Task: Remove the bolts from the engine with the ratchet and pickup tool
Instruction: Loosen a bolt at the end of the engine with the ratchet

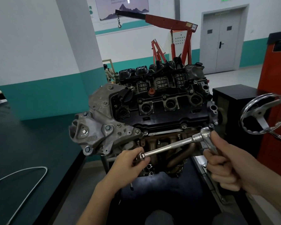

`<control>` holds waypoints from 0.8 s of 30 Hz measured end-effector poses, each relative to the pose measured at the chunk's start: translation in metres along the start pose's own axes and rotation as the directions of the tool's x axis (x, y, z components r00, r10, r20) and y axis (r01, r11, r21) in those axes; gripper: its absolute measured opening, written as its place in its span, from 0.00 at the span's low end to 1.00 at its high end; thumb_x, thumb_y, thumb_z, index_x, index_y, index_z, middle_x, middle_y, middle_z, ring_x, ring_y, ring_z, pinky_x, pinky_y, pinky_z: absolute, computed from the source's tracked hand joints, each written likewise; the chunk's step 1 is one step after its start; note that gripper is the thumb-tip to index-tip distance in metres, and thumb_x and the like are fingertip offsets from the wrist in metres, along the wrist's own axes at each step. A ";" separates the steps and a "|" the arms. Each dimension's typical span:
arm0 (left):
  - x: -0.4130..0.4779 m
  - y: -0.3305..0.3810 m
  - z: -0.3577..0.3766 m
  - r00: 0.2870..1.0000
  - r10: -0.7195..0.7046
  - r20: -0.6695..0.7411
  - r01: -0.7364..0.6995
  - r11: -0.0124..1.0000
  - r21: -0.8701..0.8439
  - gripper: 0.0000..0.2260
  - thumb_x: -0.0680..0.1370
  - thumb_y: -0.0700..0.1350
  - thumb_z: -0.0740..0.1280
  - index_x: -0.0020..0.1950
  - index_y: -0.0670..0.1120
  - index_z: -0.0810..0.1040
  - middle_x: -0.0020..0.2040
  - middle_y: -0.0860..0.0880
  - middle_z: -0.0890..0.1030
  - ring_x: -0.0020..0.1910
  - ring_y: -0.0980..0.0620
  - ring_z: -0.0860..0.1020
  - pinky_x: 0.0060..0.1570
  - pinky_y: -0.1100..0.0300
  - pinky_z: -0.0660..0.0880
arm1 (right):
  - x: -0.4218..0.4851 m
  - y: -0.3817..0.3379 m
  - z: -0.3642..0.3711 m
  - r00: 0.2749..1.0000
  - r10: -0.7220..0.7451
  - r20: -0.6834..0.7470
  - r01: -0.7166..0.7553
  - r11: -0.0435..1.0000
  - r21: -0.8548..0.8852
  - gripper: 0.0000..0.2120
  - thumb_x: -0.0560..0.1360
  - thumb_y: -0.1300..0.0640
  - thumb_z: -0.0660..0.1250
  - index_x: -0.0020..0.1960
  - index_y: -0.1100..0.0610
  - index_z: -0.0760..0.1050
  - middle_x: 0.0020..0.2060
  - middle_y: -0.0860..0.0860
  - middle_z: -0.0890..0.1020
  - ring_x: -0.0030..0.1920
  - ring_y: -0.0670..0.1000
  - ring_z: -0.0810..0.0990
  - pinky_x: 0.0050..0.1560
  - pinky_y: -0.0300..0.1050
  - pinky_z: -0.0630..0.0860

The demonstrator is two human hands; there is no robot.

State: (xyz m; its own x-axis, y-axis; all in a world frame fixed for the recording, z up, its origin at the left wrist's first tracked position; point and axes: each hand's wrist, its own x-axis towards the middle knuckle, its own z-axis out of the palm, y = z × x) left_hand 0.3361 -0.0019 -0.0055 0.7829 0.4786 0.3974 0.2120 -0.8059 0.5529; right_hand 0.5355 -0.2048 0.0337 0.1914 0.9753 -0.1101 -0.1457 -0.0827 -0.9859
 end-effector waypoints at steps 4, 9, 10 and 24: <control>0.001 -0.006 0.003 0.998 -0.052 0.046 0.044 0.986 0.160 0.15 0.78 0.48 0.67 0.33 0.51 0.68 0.26 0.55 0.72 0.29 0.54 0.73 0.32 0.63 0.64 | 0.011 -0.004 -0.002 0.999 0.051 -0.006 -0.052 0.996 -0.071 0.33 0.60 0.22 0.61 0.28 0.52 0.58 0.22 0.47 0.55 0.20 0.46 0.51 0.23 0.31 0.55; -0.004 -0.011 0.016 0.994 -0.105 0.042 0.092 0.966 0.241 0.16 0.77 0.47 0.65 0.31 0.50 0.65 0.27 0.52 0.74 0.32 0.49 0.76 0.35 0.55 0.67 | 0.020 -0.004 -0.003 0.994 0.108 -0.031 -0.110 0.989 -0.096 0.31 0.64 0.22 0.56 0.29 0.51 0.57 0.23 0.47 0.55 0.21 0.45 0.51 0.21 0.31 0.53; -0.007 -0.012 0.017 0.992 -0.110 0.057 0.094 0.968 0.231 0.15 0.77 0.46 0.66 0.32 0.50 0.66 0.27 0.51 0.74 0.32 0.47 0.76 0.36 0.54 0.68 | 0.020 -0.004 -0.004 0.993 0.119 -0.028 -0.121 0.988 -0.097 0.31 0.64 0.23 0.56 0.29 0.51 0.57 0.23 0.47 0.55 0.21 0.45 0.51 0.21 0.31 0.53; -0.021 0.010 0.033 0.989 -0.148 -0.001 0.136 0.903 0.408 0.07 0.79 0.52 0.60 0.44 0.51 0.67 0.41 0.49 0.83 0.44 0.49 0.79 0.46 0.55 0.72 | 0.005 -0.005 -0.002 0.989 0.130 -0.069 -0.138 0.983 -0.124 0.30 0.64 0.24 0.57 0.30 0.52 0.56 0.24 0.48 0.55 0.21 0.45 0.51 0.21 0.31 0.52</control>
State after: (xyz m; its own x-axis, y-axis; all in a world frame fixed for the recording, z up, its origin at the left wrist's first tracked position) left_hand 0.3407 -0.0318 -0.0327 0.7423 0.5932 0.3117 0.5362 -0.8047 0.2548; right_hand 0.5391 -0.1994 0.0380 0.2371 0.9399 -0.2458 -0.0495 -0.2410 -0.9693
